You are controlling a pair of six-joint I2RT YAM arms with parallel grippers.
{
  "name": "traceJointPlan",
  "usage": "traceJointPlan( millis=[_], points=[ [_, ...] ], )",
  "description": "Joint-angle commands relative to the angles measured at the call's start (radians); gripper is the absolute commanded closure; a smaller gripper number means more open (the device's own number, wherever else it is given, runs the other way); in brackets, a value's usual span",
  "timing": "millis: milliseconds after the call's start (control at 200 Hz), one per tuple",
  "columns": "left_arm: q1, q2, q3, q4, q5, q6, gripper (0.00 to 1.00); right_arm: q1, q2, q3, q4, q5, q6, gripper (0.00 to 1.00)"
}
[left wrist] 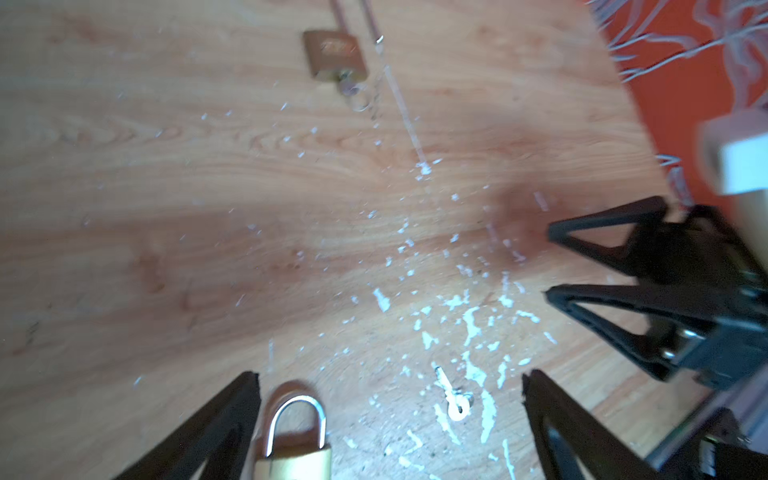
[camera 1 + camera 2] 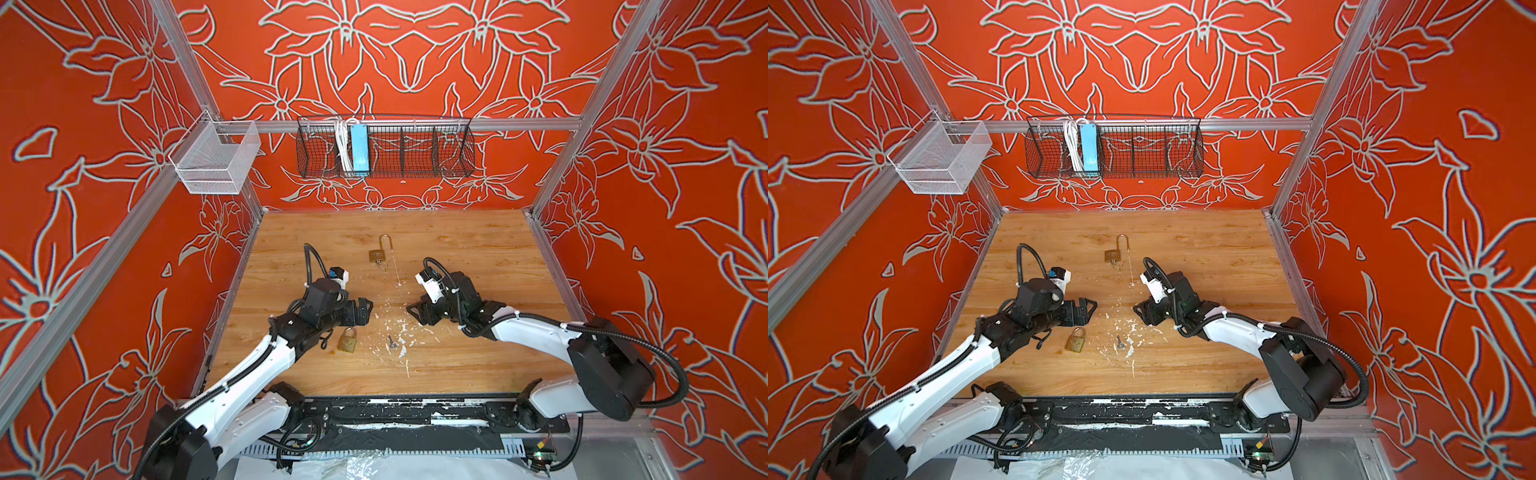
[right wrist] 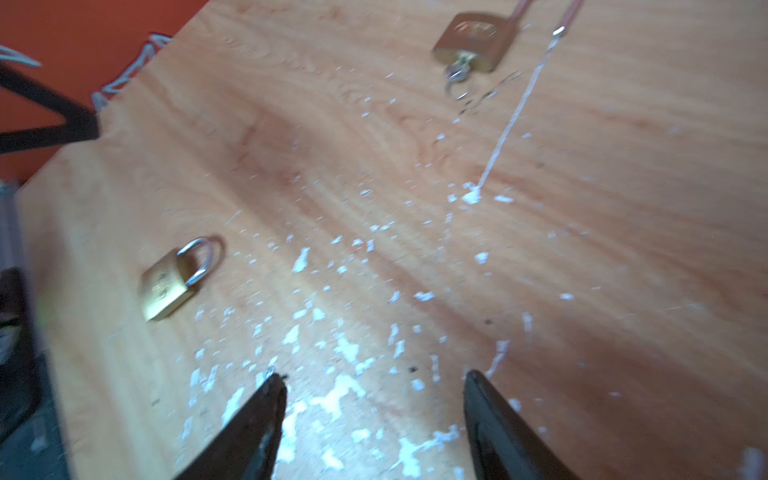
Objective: Unlock with the key
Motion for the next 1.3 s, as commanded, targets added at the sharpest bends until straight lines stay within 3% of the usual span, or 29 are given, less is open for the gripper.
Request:
traceJointPlan(
  millis=[0, 60, 115, 210, 360, 450, 540, 876, 996, 1296],
  points=[
    [-0.047, -0.111, -0.025, 0.111, 0.046, 0.091, 0.01, 0.015, -0.045, 0.023, -0.073, -0.106, -0.076, 0.33],
    [-0.083, -0.174, -0.048, 0.093, -0.082, 0.092, 0.02, 0.016, -0.07, 0.004, -0.084, -0.085, -0.071, 0.33],
    [-0.095, -0.206, -0.067, 0.08, -0.114, 0.092, 0.02, 0.016, -0.084, 0.011, -0.126, -0.088, -0.045, 0.34],
    [-0.111, -0.225, -0.073, 0.062, -0.107, 0.085, 0.02, 0.022, -0.103, 0.019, -0.189, -0.13, -0.003, 0.34],
    [-0.13, -0.232, -0.071, 0.071, -0.079, 0.112, 0.03, 0.026, -0.162, -0.129, -0.003, -0.099, -0.042, 0.32],
    [-0.139, -0.219, -0.064, 0.077, -0.049, 0.118, 0.03, 0.028, -0.201, -0.121, 0.002, -0.182, -0.089, 0.33],
    [-0.148, -0.211, -0.053, 0.06, -0.073, 0.121, 0.03, 0.029, -0.208, -0.156, 0.065, -0.147, -0.084, 0.35],
    [-0.151, -0.254, -0.071, 0.051, -0.11, 0.107, 0.03, 0.106, 0.079, 0.028, -0.097, -0.204, -0.146, 0.47],
    [-0.153, -0.258, -0.075, 0.052, -0.114, 0.104, 0.03, 0.132, 0.152, 0.078, -0.121, -0.219, -0.154, 0.58],
    [-0.153, -0.264, -0.073, 0.039, -0.135, 0.106, 0.03, 0.166, 0.257, 0.161, -0.235, -0.2, -0.177, 0.59]
  ],
)
